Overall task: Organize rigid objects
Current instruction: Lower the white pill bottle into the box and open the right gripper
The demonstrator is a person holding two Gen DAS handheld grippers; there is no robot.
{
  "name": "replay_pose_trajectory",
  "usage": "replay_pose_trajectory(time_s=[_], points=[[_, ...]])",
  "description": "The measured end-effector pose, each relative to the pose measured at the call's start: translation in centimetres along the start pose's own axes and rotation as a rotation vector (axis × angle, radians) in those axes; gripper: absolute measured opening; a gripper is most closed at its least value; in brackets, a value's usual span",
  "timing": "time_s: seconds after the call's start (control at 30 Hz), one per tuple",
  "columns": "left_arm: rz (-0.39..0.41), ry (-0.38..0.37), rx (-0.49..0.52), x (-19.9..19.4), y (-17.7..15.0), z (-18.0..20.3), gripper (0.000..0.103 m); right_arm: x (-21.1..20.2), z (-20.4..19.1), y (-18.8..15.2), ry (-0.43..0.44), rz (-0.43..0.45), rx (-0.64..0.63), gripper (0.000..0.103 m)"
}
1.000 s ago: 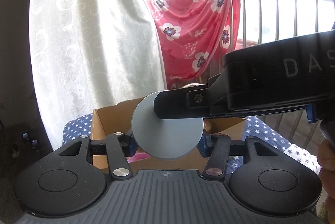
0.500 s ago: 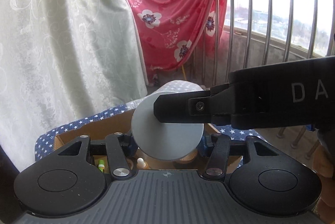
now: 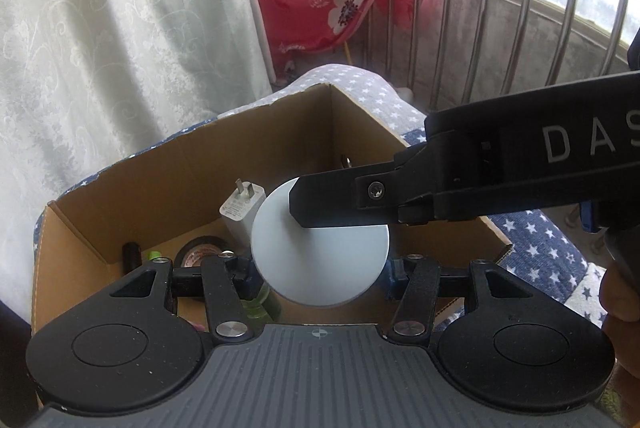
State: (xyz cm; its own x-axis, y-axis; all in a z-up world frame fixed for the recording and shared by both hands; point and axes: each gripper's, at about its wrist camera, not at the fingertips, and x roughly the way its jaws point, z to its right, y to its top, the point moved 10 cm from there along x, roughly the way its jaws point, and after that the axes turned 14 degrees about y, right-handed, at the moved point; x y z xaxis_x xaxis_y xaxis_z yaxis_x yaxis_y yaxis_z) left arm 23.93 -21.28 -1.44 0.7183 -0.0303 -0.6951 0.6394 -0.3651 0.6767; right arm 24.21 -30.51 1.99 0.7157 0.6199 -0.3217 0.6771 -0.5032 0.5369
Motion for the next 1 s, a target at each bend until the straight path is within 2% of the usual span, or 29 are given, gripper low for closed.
replay_pose_trajectory(time_s=[0.13,0.27,0.7,1.0], points=[[-0.056,-0.005,0.011,0.6,-0.9,0.0,0.053,0.4,1.3,-0.6,-0.002,-0.025,0.047,0.045],[-0.071,-0.009,0.031,0.7,-1.2,0.2,0.054,0.4,1.6,-0.9,-0.017,-0.027,0.041,0.042],[-0.009,-0.005,0.021,-0.7,-0.5,-0.4,0.056,0.5,1.3,-1.0,-0.067,-0.029,0.001,0.043],[0.079,0.019,-0.018,-3.3,0.2,-2.2,0.056,-1.6,-0.3,-0.3,-0.086,0.03,-0.055,0.043]])
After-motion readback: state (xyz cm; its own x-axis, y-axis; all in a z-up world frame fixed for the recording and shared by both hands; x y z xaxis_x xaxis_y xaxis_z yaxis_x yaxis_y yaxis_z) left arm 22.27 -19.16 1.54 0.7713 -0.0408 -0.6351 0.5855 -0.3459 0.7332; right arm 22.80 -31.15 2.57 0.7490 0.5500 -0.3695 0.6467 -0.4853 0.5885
